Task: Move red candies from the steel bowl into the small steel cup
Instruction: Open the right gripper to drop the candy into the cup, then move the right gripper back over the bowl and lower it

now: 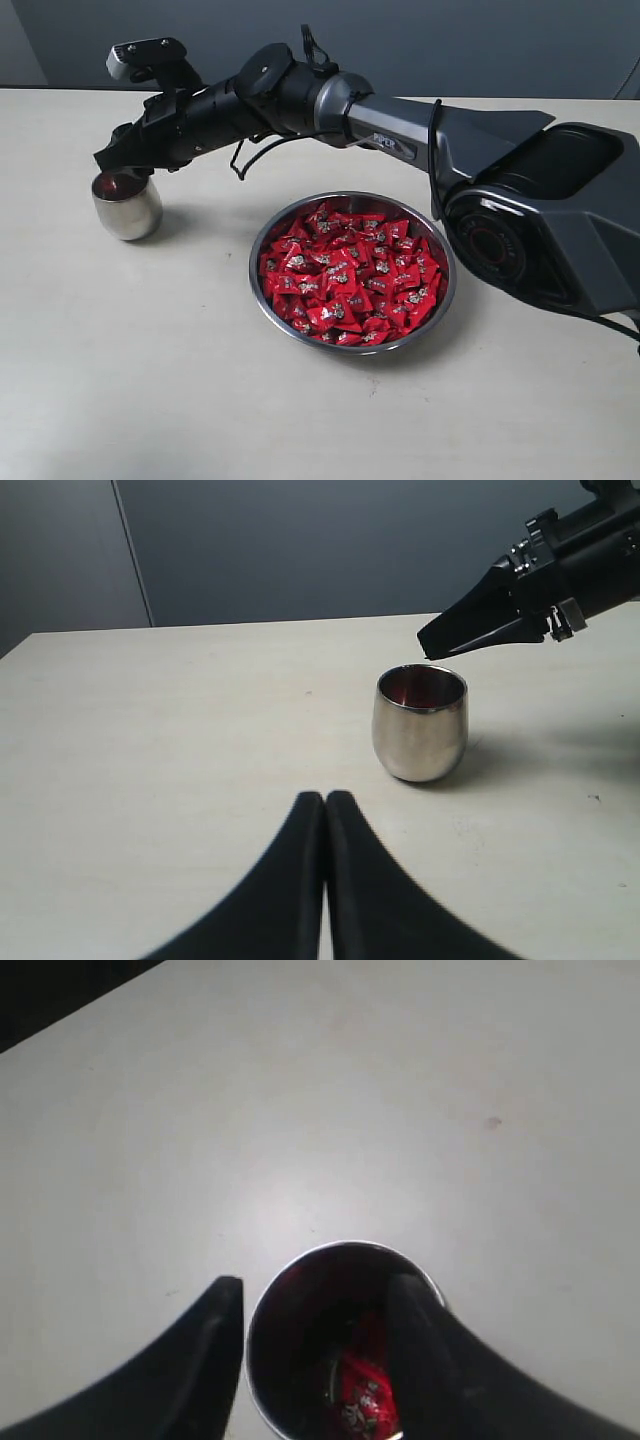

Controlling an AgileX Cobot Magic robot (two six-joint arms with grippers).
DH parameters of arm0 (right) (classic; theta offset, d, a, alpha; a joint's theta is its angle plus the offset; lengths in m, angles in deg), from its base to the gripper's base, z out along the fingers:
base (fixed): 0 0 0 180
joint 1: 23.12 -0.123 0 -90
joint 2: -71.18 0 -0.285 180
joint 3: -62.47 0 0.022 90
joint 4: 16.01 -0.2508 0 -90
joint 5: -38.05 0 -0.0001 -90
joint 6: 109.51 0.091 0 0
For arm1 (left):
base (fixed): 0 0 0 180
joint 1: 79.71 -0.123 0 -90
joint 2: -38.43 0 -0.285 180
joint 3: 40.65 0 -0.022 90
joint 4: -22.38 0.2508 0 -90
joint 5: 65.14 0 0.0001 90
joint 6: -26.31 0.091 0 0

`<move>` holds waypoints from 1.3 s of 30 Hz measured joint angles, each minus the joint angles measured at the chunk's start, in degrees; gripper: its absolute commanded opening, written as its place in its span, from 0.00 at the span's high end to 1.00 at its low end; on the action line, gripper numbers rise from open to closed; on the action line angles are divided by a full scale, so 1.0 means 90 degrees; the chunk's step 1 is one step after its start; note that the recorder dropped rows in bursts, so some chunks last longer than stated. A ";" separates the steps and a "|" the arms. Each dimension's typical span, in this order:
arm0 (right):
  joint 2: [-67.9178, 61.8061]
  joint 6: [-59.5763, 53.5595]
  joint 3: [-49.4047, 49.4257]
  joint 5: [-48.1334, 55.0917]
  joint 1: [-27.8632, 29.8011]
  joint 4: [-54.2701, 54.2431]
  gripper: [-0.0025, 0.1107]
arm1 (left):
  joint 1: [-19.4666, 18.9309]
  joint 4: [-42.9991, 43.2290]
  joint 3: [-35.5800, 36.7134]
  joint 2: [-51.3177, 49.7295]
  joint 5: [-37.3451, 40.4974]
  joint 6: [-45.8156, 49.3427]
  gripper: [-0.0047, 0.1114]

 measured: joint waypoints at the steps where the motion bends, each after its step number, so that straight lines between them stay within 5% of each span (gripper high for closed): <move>1: 0.0000 0.0028 0.0000 0.0000 0.0000 0.0000 0.61 | 0.0000 0.0000 0.0000 0.0000 0.0000 0.0000 0.96; 2: 0.0000 0.0072 0.0000 0.0000 0.0000 0.0000 0.66 | 0.0000 0.0000 0.0000 0.0000 0.0000 0.0000 0.96; 4: 0.0070 0.0085 0.0000 0.0000 0.0000 0.0041 0.98 | 0.0000 0.0000 0.0000 0.0000 0.0000 0.0000 0.96; 17: 0.0916 0.0496 0.0435 -0.0137 0.0014 0.1448 0.98 | 0.0000 0.0000 0.0000 0.0000 0.0000 0.0000 0.96; 27: 0.2055 0.0345 0.2609 -0.0694 0.0603 0.1418 0.98 | 0.0000 0.0000 0.0000 0.0000 0.0000 0.0000 0.96; 39: 0.3966 -0.3315 0.6196 -0.1606 0.1387 -0.1933 0.98 | 0.0000 0.0000 0.0000 0.0000 0.0000 0.0000 0.96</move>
